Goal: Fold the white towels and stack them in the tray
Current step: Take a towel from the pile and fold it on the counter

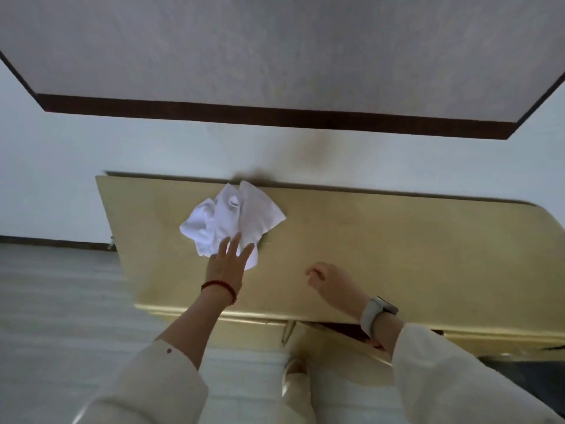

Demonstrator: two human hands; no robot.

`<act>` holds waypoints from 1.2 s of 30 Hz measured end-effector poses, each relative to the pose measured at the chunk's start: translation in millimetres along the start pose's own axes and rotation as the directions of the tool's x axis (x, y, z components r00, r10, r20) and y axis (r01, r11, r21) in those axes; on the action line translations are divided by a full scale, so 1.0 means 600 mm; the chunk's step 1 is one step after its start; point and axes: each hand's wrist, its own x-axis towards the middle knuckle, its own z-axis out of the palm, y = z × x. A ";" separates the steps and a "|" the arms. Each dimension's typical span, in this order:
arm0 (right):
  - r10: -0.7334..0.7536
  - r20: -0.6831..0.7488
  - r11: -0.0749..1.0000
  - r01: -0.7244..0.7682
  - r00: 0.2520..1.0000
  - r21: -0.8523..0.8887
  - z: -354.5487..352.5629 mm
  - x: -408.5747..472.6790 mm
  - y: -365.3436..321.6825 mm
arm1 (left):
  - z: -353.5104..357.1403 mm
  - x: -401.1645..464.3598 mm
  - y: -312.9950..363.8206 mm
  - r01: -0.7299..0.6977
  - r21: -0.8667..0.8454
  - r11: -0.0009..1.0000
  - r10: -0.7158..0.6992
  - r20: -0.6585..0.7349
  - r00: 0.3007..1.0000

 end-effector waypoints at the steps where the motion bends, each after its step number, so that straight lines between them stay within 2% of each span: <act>1: 0.003 0.001 1.000 -0.003 1.000 -0.001 -0.004 0.025 0.002 | 0.007 0.027 -0.006 -0.035 0.045 0.998 0.037 -0.050 0.998; 6: 0.013 0.058 1.000 -0.014 0.998 0.016 -0.014 0.128 0.015 | 0.043 0.129 -0.034 -0.088 0.051 0.995 0.091 -0.074 0.993; 10: 0.000 0.084 1.000 -0.001 0.996 0.020 -0.032 0.178 0.009 | 0.029 0.169 -0.033 -0.131 -0.093 0.987 0.107 -0.227 0.968; 12: -0.038 0.068 0.999 0.036 0.997 0.032 -0.044 0.198 -0.005 | -0.013 0.188 -0.025 -0.102 -0.292 0.951 0.021 -0.268 0.963; 13: -0.070 0.053 0.997 0.068 0.996 0.037 -0.050 0.207 -0.014 | -0.036 0.197 -0.018 -0.084 -0.422 0.903 -0.039 -0.275 0.961; 15: -0.158 0.032 0.986 0.156 0.987 0.062 -0.065 0.219 -0.042 | -0.089 0.210 -0.002 -0.047 -0.620 0.783 -0.105 -0.206 0.973; 19: -0.335 -0.034 0.935 0.337 0.941 0.108 -0.110 0.234 -0.104 | -0.189 0.223 0.031 -0.054 -0.836 0.546 -0.178 -0.178 0.968; 21: -0.373 -0.069 0.918 0.379 0.925 0.119 -0.139 0.247 -0.119 | -0.241 0.221 0.047 -0.107 -0.909 0.403 -0.181 -0.194 0.964; 23: -0.370 -0.077 0.919 0.377 0.926 0.113 -0.167 0.253 -0.119 | -0.282 0.214 0.064 -0.150 -0.938 0.311 -0.219 -0.225 0.950; 26: -0.357 -0.062 0.932 0.360 0.932 0.042 -0.201 0.256 -0.092 | -0.309 0.200 0.090 -0.171 -0.966 0.196 -0.370 -0.234 0.899; 31: -0.346 -0.035 0.936 0.343 0.937 -0.076 -0.264 0.239 0.019 | -0.291 0.160 0.164 -0.123 -0.988 0.099 -0.638 -0.158 0.754; 33: -0.358 0.002 0.924 0.354 0.934 -0.141 -0.292 0.233 0.064 | -0.272 0.142 0.197 -0.060 -0.993 0.099 -0.699 -0.112 0.706; 36: -0.390 0.027 0.887 0.383 0.921 -0.259 -0.340 0.231 0.099 | -0.247 0.123 0.238 0.072 -0.985 0.155 -0.779 -0.077 0.623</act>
